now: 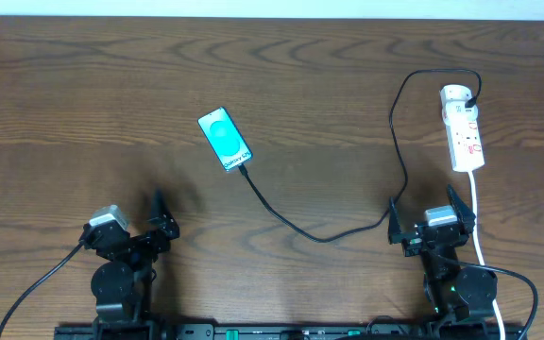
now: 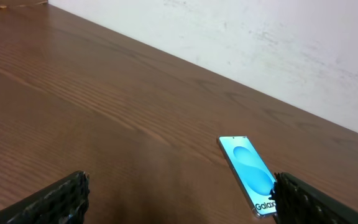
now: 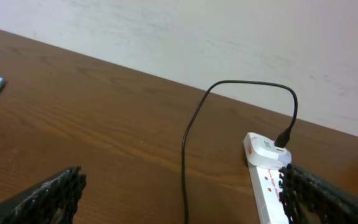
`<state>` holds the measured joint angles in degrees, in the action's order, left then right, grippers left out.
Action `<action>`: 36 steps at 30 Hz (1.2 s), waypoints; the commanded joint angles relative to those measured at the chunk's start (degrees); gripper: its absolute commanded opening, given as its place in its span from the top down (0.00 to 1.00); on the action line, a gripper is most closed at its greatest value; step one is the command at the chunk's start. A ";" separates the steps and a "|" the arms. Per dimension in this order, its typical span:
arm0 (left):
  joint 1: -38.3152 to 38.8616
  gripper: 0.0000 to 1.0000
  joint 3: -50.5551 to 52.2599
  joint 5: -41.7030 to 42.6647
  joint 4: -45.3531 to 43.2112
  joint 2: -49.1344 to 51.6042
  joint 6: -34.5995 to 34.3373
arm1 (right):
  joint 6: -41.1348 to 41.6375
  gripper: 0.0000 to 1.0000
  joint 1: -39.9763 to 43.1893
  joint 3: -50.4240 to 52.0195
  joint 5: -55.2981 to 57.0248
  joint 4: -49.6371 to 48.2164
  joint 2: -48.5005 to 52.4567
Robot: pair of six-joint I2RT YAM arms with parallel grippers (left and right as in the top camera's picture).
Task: Plug charger to phone and switch on socket
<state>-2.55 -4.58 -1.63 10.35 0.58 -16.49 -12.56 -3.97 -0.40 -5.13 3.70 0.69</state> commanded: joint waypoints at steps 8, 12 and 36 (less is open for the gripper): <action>-0.22 0.06 1.03 -0.15 1.60 -0.35 0.15 | 11.32 0.01 0.26 0.09 7.91 0.44 -0.37; -0.22 0.05 1.03 -0.13 1.60 -0.35 0.15 | 12.72 0.01 0.22 0.09 10.78 0.02 -0.37; -0.22 0.06 1.03 -0.15 1.60 -0.35 0.15 | 12.74 0.01 0.24 0.09 10.58 0.02 -0.37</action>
<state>-2.55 -4.58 -1.63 10.35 0.58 -16.49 -0.60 -3.97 -0.40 4.56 3.64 0.69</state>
